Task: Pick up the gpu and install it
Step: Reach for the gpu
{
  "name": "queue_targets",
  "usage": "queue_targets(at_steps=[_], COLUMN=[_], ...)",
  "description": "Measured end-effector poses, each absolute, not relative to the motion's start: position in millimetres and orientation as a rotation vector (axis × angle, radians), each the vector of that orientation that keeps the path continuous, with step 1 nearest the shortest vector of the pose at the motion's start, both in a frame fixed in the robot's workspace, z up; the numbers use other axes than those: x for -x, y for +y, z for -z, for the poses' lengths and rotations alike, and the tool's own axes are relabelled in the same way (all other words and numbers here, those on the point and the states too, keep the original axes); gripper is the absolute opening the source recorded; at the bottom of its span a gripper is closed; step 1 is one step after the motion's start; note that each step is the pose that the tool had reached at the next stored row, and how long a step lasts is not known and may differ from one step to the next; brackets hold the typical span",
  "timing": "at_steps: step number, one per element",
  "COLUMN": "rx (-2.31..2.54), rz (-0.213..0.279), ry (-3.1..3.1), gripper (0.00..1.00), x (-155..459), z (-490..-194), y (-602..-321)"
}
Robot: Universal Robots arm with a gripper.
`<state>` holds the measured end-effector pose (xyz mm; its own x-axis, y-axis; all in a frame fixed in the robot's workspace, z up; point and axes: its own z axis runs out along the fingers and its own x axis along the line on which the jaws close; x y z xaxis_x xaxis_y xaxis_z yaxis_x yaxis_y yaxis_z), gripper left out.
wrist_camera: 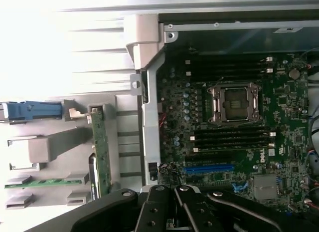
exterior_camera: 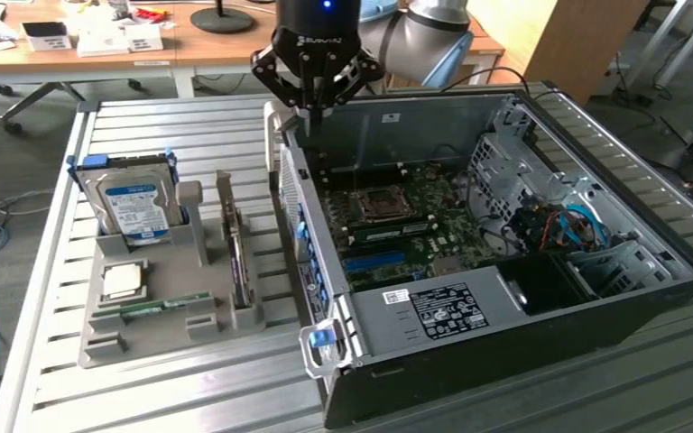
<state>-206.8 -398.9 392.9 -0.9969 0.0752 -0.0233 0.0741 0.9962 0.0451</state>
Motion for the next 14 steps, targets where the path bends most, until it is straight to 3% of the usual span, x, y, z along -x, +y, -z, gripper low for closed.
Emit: queue_targets(at_steps=[14], rx=[-0.116], rz=[-0.069], ry=[3.114], gripper=[0.11], x=[250.0], z=[-392.8], y=[-398.9])
